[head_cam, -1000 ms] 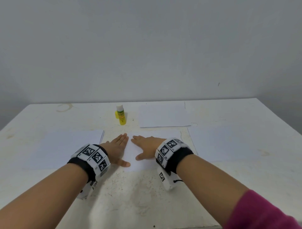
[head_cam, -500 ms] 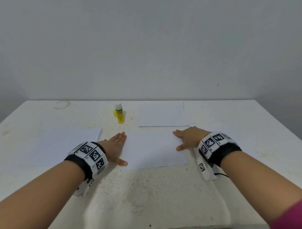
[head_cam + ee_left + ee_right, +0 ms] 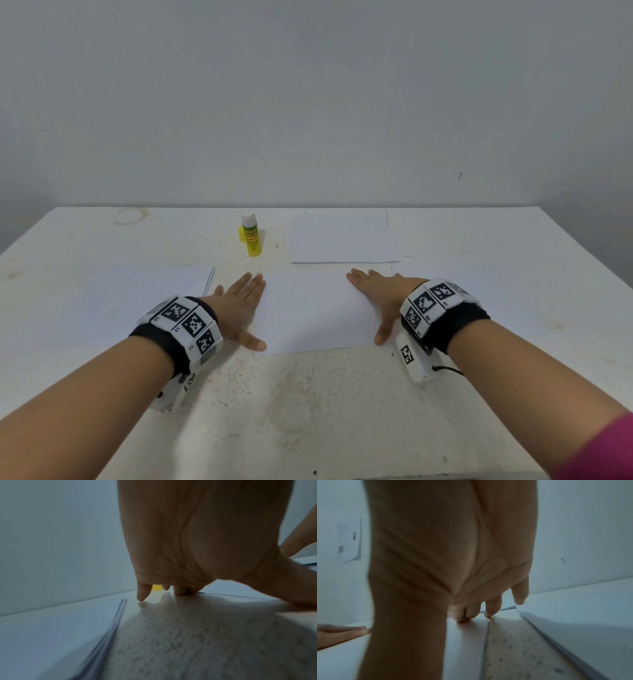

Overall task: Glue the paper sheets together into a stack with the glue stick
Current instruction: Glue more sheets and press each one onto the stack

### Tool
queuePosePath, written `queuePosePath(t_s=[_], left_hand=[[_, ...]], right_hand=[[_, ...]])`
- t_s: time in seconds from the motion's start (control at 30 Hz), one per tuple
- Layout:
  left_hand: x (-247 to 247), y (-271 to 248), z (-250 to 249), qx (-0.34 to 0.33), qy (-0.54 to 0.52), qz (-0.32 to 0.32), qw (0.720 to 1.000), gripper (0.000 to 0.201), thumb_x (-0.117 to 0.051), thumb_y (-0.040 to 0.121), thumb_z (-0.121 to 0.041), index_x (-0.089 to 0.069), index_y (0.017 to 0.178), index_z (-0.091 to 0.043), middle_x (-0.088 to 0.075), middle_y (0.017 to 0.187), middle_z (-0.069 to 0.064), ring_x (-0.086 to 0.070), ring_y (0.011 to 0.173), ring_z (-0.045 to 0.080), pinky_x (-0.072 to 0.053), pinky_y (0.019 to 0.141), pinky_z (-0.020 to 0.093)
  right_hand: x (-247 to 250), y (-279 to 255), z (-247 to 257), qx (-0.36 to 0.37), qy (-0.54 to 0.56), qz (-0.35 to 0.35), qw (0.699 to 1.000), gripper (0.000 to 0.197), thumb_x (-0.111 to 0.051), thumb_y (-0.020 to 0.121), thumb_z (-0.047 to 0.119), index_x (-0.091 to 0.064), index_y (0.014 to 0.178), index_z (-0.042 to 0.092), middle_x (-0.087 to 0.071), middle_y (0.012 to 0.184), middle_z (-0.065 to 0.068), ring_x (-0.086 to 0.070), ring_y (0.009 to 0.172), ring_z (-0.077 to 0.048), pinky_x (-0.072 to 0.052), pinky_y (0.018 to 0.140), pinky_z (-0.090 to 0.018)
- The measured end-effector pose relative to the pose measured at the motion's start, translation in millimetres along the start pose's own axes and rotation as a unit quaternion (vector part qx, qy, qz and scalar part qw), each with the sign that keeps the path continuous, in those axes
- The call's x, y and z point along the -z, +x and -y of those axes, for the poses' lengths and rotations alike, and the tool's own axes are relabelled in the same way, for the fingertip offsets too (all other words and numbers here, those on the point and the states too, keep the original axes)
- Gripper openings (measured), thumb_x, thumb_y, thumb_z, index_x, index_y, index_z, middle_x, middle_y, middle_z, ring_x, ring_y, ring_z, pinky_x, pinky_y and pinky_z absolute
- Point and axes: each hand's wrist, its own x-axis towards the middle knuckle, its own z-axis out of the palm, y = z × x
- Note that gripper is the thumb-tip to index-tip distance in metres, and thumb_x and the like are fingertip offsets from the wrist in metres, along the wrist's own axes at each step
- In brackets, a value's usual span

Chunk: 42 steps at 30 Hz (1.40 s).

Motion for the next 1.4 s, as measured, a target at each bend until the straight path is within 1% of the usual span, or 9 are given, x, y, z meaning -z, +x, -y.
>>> queuePosePath(t_s=[0.43,0.57,0.67,0.8,0.9,0.97,1.03,1.2,1.4], left_hand=[[3.3,-1.7,-2.0,0.002,-0.012,0.008,1.000,0.125,-0.057,0.078,-0.067,0.027,0.145,-0.002,0.033,0.154,0.007,0.027,0.143,0.021,-0.004,0.115,0.058],[3.4,-3.1,-0.9,0.005,-0.030,0.000,1.000,0.127,-0.061,0.076,-0.067,0.025,0.147,-0.006,0.031,0.155,0.004,0.022,0.145,0.019,-0.007,0.116,0.057],[4.7,-5.5,-2.5,0.007,-0.035,-0.016,0.999,0.128,-0.064,0.075,-0.065,0.021,0.148,-0.006,0.028,0.156,0.004,0.018,0.146,0.019,-0.008,0.117,0.055],[4.3,-2.0,-0.5,0.002,-0.055,-0.051,0.997,0.133,-0.071,0.067,-0.065,0.013,0.150,-0.005,0.020,0.158,0.005,0.011,0.147,0.021,-0.013,0.117,0.055],[5.7,0.5,3.7,-0.014,-0.056,-0.056,0.997,0.154,-0.062,0.042,-0.089,0.009,0.150,-0.005,0.015,0.159,0.006,0.007,0.147,0.023,-0.019,0.115,0.057],[5.5,4.6,7.4,-0.026,-0.048,-0.055,0.997,0.176,-0.035,0.010,-0.102,0.009,0.150,-0.005,0.014,0.158,0.006,0.006,0.147,0.024,-0.020,0.114,0.057],[3.8,9.0,9.8,-0.026,-0.044,-0.057,0.997,0.183,-0.025,0.001,-0.103,0.013,0.150,-0.004,0.016,0.158,0.006,0.007,0.147,0.024,-0.019,0.114,0.057],[1.6,10.3,7.7,-0.017,-0.053,-0.054,0.997,0.167,-0.047,0.026,-0.094,0.021,0.147,-0.002,0.021,0.157,0.007,0.012,0.147,0.024,-0.013,0.117,0.056],[-1.0,7.8,5.3,-0.003,-0.047,-0.047,0.998,0.151,-0.062,0.052,-0.082,0.023,0.146,-0.001,0.026,0.156,0.008,0.018,0.146,0.024,-0.006,0.118,0.053]], right_hand=[[4.9,-15.8,1.2,-0.017,0.102,-0.051,0.993,0.152,-0.092,0.053,0.039,0.025,0.148,0.018,-0.009,0.161,-0.005,-0.008,0.147,-0.030,0.005,0.117,-0.044],[-0.4,-15.0,-2.3,0.004,0.164,-0.074,0.984,0.155,-0.094,0.048,0.038,0.025,0.148,0.030,-0.016,0.159,0.000,-0.009,0.147,-0.032,-0.007,0.119,-0.048],[-1.3,-20.0,-8.7,0.031,0.289,-0.104,0.951,0.146,-0.093,0.053,0.031,0.016,0.150,0.032,-0.025,0.156,0.001,-0.029,0.140,-0.022,-0.025,0.115,-0.035],[-4.5,-30.9,-10.8,0.033,0.478,-0.193,0.856,0.112,-0.089,0.063,0.019,-0.017,0.146,0.044,-0.029,0.146,0.001,-0.052,0.109,-0.020,-0.041,0.104,-0.038],[-14.4,-33.1,-8.5,0.014,0.495,-0.219,0.841,0.076,-0.084,0.069,0.017,-0.041,0.124,0.046,-0.036,0.141,-0.003,-0.052,0.116,-0.028,-0.040,0.104,-0.042],[-21.0,-34.9,-4.2,0.007,0.499,-0.241,0.833,0.063,-0.082,0.072,0.016,-0.044,0.115,0.043,-0.043,0.135,-0.003,-0.055,0.111,-0.026,-0.042,0.100,-0.039],[-25.7,-36.5,-0.3,0.000,0.489,-0.283,0.825,0.064,-0.080,0.075,0.014,-0.039,0.117,0.038,-0.046,0.127,-0.002,-0.056,0.094,-0.023,-0.044,0.090,-0.033],[-30.7,-37.5,5.0,0.031,0.435,-0.283,0.854,0.048,-0.074,0.080,0.013,-0.044,0.112,0.033,-0.050,0.118,-0.004,-0.045,0.066,-0.017,-0.042,0.069,-0.022],[-31.2,-33.2,2.6,0.039,0.413,-0.231,0.880,0.034,-0.071,0.083,0.011,-0.067,0.110,0.032,-0.039,0.067,0.008,-0.033,0.058,-0.007,-0.030,0.052,-0.012]])
